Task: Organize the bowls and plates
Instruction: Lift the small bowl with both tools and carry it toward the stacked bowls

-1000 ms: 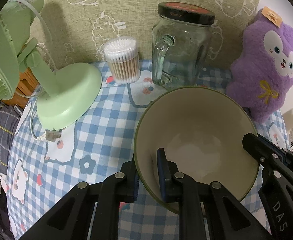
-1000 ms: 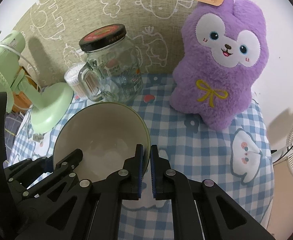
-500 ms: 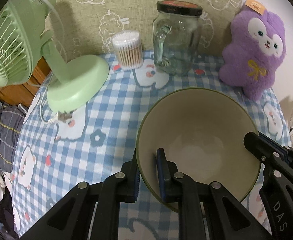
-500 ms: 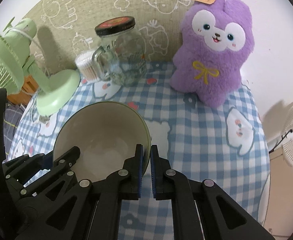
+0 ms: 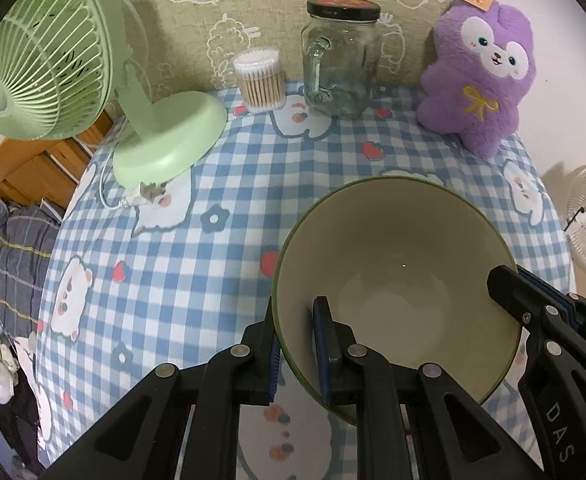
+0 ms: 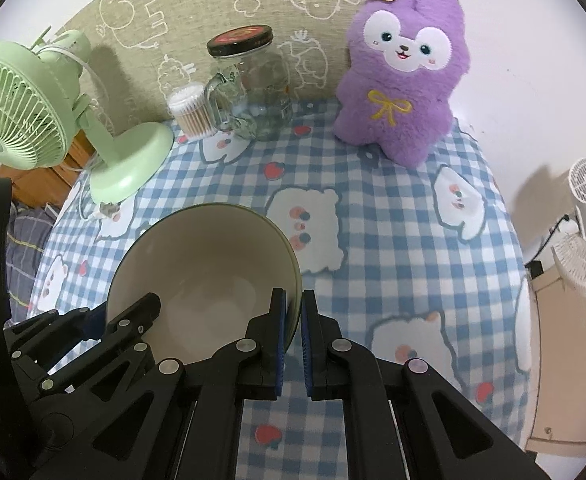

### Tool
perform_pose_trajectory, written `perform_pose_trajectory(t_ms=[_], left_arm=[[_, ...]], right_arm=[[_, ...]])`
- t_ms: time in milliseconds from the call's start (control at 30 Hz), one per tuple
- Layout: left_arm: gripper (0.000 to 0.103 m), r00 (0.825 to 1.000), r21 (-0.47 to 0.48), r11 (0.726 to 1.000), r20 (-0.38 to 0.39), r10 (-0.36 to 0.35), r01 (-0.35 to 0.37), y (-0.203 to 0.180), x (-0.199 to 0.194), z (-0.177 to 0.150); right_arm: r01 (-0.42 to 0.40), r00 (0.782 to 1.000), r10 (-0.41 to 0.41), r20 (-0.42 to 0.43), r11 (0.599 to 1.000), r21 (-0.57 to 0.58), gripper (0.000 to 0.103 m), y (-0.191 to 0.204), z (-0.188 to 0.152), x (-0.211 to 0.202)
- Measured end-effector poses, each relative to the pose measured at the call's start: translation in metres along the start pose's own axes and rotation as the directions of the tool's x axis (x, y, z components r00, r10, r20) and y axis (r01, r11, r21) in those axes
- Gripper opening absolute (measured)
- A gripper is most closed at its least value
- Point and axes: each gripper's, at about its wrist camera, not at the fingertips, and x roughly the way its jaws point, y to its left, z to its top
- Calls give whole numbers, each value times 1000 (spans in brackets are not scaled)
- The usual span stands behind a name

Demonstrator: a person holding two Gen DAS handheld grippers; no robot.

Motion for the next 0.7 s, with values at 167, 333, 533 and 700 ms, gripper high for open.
perform_pose_trajectory(t_ms=[167,333,533,700], left_arm=[[12,1000,10,1000,28,-13,13,-2,-17,-7],[12,998,22,999,53,-33,32,-3,-38,-16],[12,995,41,998,88,-51,47,3,-67,-27],[12,992,45,998,114,-55,51,12,-92,-40]], right_arm=[[16,1000,-16,22,1000,9,9,0,-8,-20],[35,998,-35,48,999,18,9,2,-15,-44],[50,995,-53,82,998,38,9,9,-27,-77],[53,992,-58,109,998,42,9,21,-39,-105]])
